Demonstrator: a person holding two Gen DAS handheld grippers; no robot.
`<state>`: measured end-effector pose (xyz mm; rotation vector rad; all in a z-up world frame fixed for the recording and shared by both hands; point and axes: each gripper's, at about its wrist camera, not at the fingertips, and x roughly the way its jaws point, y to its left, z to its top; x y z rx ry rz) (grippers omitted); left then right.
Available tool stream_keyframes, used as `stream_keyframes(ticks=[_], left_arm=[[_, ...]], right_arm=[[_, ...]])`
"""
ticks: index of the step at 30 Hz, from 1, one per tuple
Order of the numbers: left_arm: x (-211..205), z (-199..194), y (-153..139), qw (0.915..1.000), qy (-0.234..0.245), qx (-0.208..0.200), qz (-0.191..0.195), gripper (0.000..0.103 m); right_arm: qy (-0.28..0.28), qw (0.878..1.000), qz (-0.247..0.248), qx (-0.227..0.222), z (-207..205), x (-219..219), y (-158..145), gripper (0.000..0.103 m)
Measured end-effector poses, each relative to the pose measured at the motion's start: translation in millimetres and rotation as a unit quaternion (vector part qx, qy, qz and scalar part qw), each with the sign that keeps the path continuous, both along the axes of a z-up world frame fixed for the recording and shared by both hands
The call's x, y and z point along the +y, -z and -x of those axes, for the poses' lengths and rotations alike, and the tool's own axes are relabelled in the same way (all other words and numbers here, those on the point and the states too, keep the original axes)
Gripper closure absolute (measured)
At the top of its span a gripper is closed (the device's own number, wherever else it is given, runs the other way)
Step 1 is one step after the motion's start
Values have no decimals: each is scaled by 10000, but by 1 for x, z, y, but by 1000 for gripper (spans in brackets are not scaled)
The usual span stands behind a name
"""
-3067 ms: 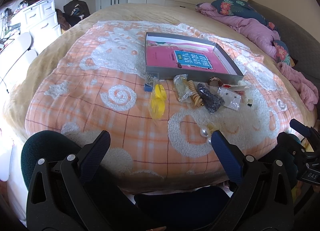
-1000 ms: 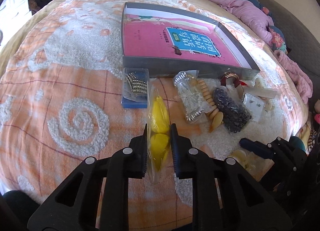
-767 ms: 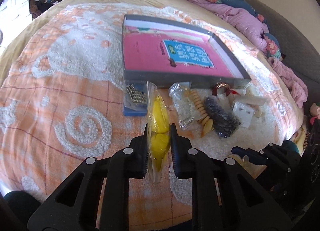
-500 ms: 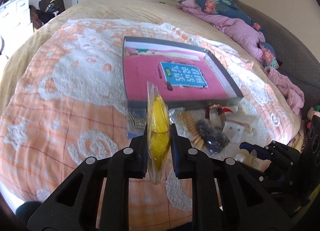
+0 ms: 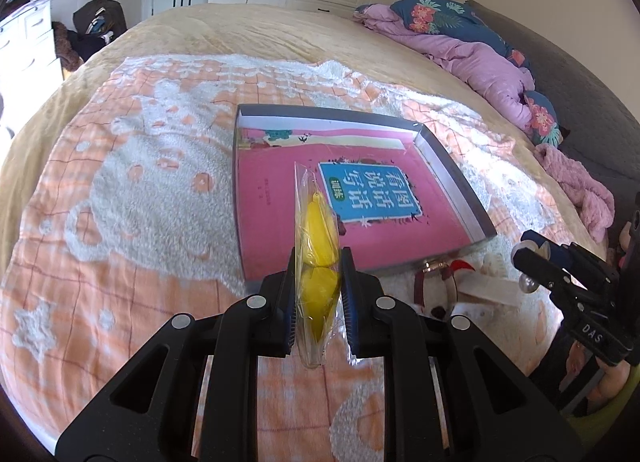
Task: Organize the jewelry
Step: 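Carry both items over the grey box and open both tools to release them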
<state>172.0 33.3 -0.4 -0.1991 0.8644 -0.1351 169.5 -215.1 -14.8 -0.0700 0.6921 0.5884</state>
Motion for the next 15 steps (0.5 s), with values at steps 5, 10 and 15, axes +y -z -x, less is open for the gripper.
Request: stream_keyframes(ticks=[5,10,15], left_arm=[[-4,-22,4,10000,0,52,33,92],[-7,-40,14,9999,5,156,47,92],[-8,-53,24,9998,-13,220,7,92]], right_arm=[[212,9998,52,26,-29,-8,0,66],[387,9991,148,80,-54,-12,6,66],[469,9985,264,122,-78,-12,14,66]])
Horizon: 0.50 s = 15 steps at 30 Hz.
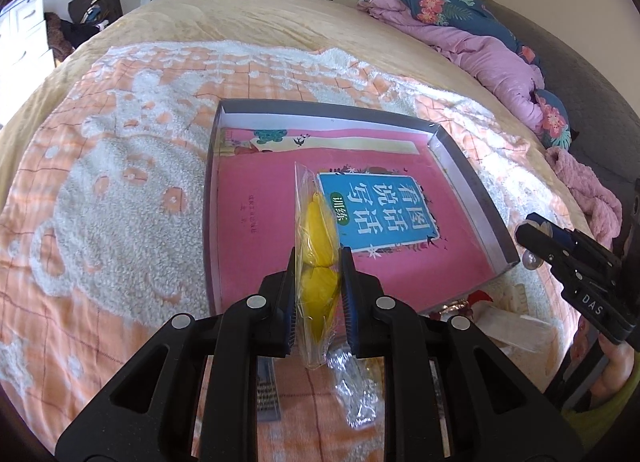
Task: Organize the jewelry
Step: 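Carry both items over the grey box and open both tools to release them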
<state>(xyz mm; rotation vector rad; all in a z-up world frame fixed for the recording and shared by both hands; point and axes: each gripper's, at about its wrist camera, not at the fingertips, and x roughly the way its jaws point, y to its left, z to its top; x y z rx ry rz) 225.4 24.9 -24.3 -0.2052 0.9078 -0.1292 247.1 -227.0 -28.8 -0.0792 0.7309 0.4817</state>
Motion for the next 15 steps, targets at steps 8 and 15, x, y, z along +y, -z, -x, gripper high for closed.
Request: stream_keyframes(ticks=[8,15], left_arm=[[2,-18,21,9997,1,213,-95,91],[4,-24,32,9995,7,305,-82,91]], right_arm=[[92,9997,108,190,-34,3,14,66],[98,9987,222,446,-54,6,30,66]])
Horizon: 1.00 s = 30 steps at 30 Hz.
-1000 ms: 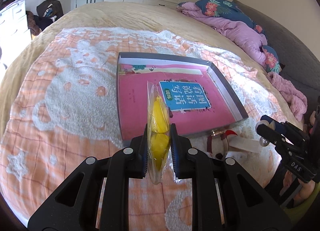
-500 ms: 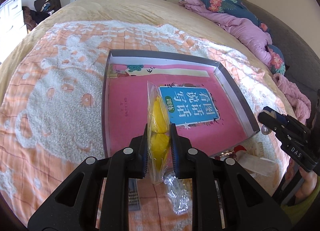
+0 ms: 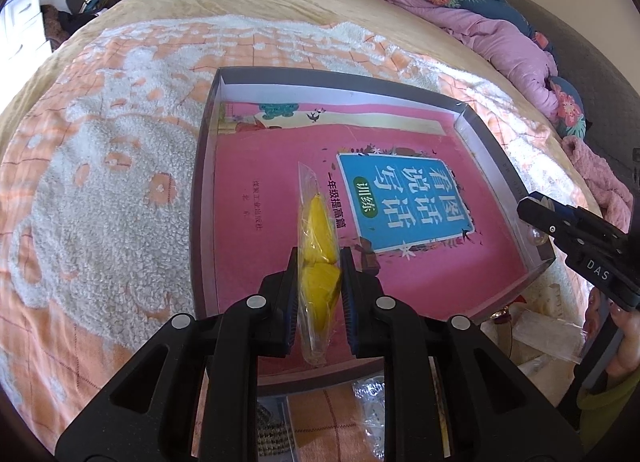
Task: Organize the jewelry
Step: 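Carry both items over the grey box and open both tools to release them, then lift both open tools out of the box and back over the items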
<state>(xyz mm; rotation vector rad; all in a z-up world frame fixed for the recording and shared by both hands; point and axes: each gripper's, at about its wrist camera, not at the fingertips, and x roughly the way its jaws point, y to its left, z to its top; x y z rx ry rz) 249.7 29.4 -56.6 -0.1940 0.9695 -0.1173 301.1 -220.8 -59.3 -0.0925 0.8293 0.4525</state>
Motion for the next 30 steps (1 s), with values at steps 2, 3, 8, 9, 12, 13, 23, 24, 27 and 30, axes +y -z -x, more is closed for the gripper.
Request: stream_keyframes(ticks=[2,3,8,9,12,13,23,24,27,30], left_arm=[[1,0,1,10000,9,9,17,91],[1,-1,1,10000,15,14,26,92],[2,-1,1,10000,24,13,39,91],[2,0,1,10000,26,5,32,91],[2,0,-1,10000,21,-14,36,91],[3,1,-1,10000,21,-20,37,91],[9,16,-22,9996,-121,-220,118,68],[9,19,-26,9995,-149,-263,122,64],[10,27,-38,9988,-217,-426,48,47],[11,34,-49,9980,-282,-557,-62,36]], right_arm=[[-2,10000,25,72,-3,1,4,66],[8,9999,40,96,-5,1,5,66],[16,9996,108,248,-10,0,14,66],[29,9995,118,287,-11,0,15,66],[62,9992,108,375,-12,-1,19,66],[67,9992,95,392,-12,-2,19,66],[149,9996,-108,234,-1,-9,-1,46],[158,9996,-139,178,2,-11,-6,43],[213,9995,-222,19,12,-17,-18,32],[271,9990,-333,-115,24,-24,-30,21]])
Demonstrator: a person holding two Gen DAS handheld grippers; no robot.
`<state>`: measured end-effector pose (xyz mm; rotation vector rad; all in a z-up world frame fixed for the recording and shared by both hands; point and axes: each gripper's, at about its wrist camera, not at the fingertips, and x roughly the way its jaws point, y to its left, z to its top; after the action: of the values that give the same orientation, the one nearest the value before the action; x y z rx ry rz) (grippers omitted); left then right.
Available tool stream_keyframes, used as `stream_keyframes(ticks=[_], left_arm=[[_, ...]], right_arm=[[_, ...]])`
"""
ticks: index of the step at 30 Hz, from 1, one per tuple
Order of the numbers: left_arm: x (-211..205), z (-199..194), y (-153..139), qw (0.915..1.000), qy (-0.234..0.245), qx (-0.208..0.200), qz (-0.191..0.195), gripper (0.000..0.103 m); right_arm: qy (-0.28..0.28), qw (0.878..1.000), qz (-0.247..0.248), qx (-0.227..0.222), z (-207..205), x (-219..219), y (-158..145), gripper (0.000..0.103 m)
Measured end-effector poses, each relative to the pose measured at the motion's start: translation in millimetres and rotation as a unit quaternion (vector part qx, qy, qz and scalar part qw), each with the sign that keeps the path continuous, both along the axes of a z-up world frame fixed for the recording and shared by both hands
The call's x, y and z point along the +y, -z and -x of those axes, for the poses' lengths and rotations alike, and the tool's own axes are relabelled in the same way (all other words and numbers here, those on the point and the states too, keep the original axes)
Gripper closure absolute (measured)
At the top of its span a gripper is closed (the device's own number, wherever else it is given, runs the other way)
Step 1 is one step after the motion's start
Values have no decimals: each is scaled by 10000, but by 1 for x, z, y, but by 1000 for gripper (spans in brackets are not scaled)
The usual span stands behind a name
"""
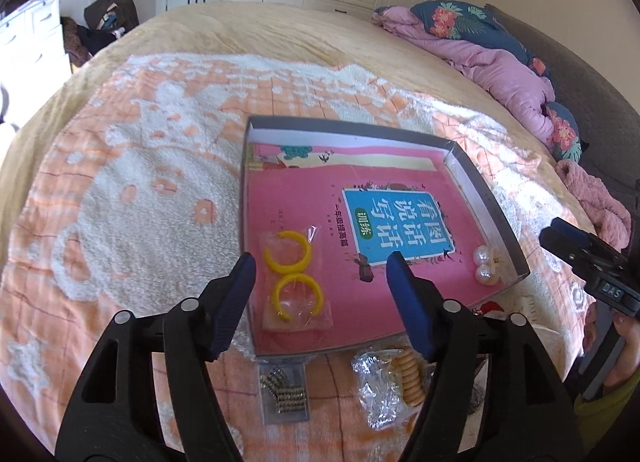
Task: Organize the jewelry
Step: 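Lift both open tools out of the box and back over the items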
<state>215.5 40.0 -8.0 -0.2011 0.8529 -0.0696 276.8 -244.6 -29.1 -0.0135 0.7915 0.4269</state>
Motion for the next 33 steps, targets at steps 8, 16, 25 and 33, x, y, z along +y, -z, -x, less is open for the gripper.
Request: stream_keyframes(ticks=[8,16,25,33], left_arm=[[-4,26,-33,9990,-74,-400,-173,9],[-7,54,-42,9986,-85,-507,-98,9],[-8,82,-39,9987,-34,-489,-144,9],[-24,100,-21,9991,226,-268,-218,9]], right_arm=[[67,9992,-177,-356,36,-13,-26,10],[-20,9982,-295,-517,71,-17,-39,7],[-66,9981,-364,-496,104,-25,-37,7],[-91,9985,-194,-505,126,-31,-30,7]])
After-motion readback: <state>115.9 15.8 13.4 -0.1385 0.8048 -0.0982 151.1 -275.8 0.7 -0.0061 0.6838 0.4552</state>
